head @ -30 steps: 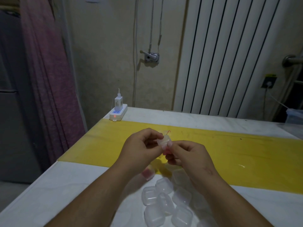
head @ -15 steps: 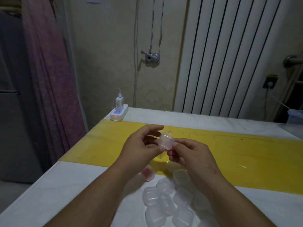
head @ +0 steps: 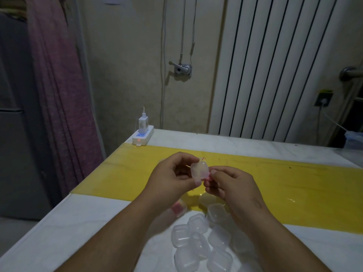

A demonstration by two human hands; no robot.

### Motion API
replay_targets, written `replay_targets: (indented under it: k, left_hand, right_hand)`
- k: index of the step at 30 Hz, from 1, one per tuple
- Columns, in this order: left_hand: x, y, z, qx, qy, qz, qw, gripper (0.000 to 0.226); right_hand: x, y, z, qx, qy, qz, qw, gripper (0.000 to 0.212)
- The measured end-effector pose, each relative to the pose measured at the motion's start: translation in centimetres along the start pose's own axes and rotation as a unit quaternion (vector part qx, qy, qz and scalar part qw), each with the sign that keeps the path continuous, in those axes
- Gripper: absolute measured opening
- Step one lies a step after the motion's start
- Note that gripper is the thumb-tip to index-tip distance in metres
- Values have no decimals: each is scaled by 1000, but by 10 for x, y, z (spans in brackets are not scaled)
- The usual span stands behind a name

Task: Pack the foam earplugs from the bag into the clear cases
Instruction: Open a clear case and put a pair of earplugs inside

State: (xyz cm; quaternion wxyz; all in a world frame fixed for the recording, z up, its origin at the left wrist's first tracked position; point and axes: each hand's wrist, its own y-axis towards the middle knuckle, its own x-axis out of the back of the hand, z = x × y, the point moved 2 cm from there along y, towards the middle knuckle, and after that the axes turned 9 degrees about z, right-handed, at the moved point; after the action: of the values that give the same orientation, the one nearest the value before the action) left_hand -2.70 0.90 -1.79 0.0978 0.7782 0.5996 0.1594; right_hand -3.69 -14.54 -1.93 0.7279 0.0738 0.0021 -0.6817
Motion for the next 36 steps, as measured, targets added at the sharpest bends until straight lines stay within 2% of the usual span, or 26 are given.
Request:
replay_targets:
  k: [3,5,8,12,15,18,24,29,36]
  left_hand:
    - [2,1,1,3,5,-17,1000,48]
    - [2,0,0,-2,14,-15,1000,49]
    - [0,-1,0,-6,36,-7,999,39]
    - [3,-1,1,-16,94,2,995,25]
    - [4,-1,0,-20,43,14,999,18]
    - [4,1,3,-25,43,10,999,24]
    - [3,2,7,-24,37,7,999,22]
    - [3,2,7,-22,28,-13,999,20]
    - [3,4,12,-21,49,-21,998,19]
  right_hand:
    - [1,-2,1,-3,11,24,1000,11]
    - [-1,-3,2,7,-28,54,998,6]
    - [-1,-3,0,24,-100,53,993,9]
    - [1,-4,0,41,-124,30,991,14]
    - [1,-4,1,48,-125,22,991,14]
    - [2,0,1,49,-110,8,993,11]
    - [0,2,-2,8,-74,19,997,28]
    - [-1,0,-3,-18,-17,54,998,15]
    - [0,1,-8,9,-80,51,995,12]
